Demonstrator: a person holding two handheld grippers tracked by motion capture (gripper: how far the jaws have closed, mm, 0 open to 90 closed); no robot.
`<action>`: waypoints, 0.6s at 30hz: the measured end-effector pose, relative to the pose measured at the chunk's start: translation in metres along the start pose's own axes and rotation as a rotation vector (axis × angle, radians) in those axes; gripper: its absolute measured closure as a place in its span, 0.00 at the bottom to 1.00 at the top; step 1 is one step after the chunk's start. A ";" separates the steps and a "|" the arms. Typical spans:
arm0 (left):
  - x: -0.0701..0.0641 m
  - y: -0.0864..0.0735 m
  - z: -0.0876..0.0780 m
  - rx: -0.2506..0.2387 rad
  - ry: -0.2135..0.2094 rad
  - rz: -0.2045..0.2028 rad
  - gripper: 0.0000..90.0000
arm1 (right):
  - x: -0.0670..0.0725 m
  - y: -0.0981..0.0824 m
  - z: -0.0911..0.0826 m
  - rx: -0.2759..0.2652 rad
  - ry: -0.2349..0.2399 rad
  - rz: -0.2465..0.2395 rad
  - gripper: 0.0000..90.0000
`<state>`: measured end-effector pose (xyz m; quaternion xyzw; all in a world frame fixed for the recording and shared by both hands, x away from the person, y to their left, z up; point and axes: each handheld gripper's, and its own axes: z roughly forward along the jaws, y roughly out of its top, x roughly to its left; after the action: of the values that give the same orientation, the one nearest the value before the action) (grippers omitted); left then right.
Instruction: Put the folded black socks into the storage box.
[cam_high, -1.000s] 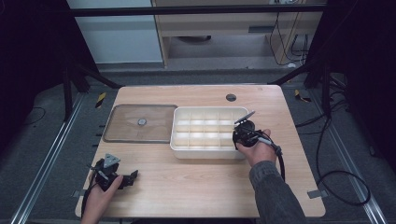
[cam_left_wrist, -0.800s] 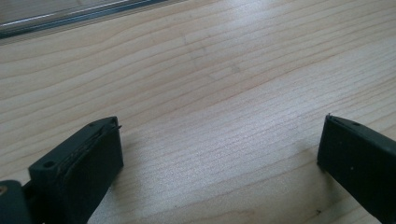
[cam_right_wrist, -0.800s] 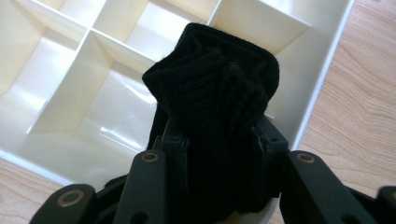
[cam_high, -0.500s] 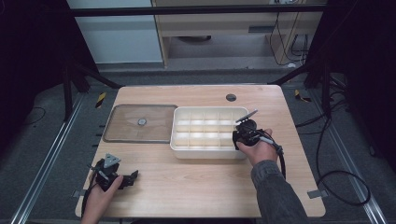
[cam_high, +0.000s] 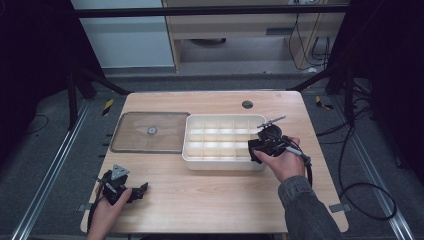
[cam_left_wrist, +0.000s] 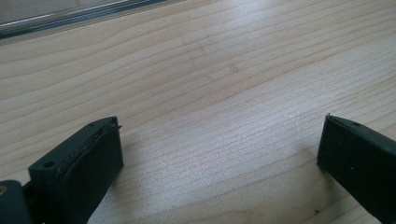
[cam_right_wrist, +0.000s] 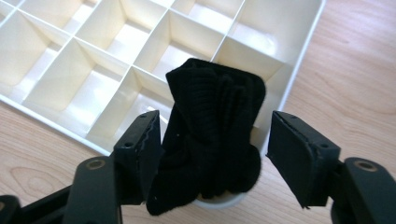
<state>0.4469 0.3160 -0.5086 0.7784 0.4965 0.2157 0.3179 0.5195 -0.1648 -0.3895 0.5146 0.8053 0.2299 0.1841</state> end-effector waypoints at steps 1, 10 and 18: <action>0.000 0.000 0.000 0.000 0.000 0.000 0.00 | 0.000 0.000 0.000 0.000 0.000 0.000 0.38; 0.000 0.000 0.000 -0.001 0.000 0.000 0.00 | -0.018 -0.004 -0.013 -0.053 -0.010 0.042 0.20; 0.000 0.000 0.000 0.000 -0.001 0.000 0.00 | -0.034 -0.010 -0.024 -0.085 -0.004 0.101 0.08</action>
<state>0.4466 0.3156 -0.5087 0.7785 0.4962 0.2155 0.3182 0.5131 -0.2034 -0.3736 0.5466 0.7676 0.2717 0.1956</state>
